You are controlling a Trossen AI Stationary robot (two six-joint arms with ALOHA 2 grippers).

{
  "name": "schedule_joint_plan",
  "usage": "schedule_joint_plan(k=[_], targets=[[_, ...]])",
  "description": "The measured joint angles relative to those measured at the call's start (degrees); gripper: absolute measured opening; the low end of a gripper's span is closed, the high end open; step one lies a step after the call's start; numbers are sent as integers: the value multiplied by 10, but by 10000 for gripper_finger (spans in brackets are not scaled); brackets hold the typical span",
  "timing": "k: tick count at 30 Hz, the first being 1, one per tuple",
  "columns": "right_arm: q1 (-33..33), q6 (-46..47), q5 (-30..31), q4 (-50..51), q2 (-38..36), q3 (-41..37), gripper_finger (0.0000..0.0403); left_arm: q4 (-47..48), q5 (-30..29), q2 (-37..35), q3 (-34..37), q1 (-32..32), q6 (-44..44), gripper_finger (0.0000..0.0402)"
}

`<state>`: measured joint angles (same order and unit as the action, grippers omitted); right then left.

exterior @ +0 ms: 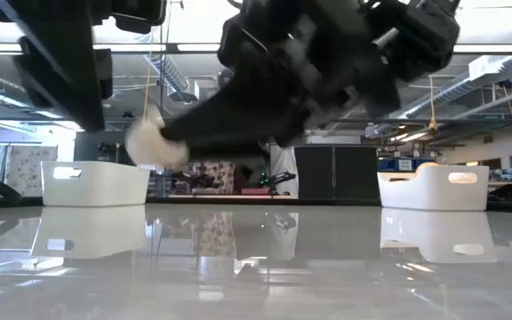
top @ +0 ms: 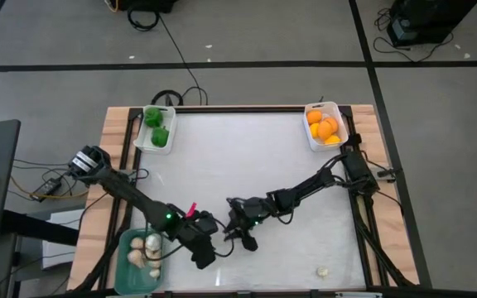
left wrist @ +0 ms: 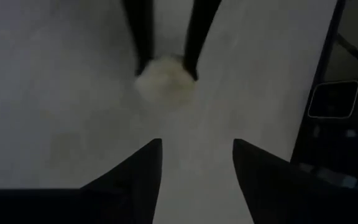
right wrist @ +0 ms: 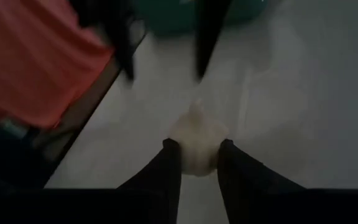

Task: Sort produce into baskets
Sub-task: Put the white garlic into the green bin

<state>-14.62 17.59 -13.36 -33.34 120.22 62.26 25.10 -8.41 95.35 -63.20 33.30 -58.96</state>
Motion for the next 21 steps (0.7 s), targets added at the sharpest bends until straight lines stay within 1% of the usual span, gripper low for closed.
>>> schedule_joint_plan(k=[4, 5, 7, 11, 15, 18, 21], targets=[[16, 12, -3, -19, -6, 6, 102, 2, -5, -2, 0, -10, 5, 200], [20, 20, -10, -21, -6, 10, 102, 7, -8, -2, 0, -11, 10, 200], [29, 45, -43, -22, -6, 16, 102, 22, -10, -2, 0, -16, 15, 200], [46, 142, -105, -22, -6, 20, 102, 86, -12, -9, 0, -22, 0, 199], [69, 245, -151, -22, -6, 20, 102, 115, -41, -28, 0, -21, 6, 199], [83, 305, -166, -22, -6, 20, 102, 95, -62, -46, 0, -22, 37, 199], [94, 350, -185, -35, -6, 20, 103, 68, -86, -56, -1, -22, 107, 199]])
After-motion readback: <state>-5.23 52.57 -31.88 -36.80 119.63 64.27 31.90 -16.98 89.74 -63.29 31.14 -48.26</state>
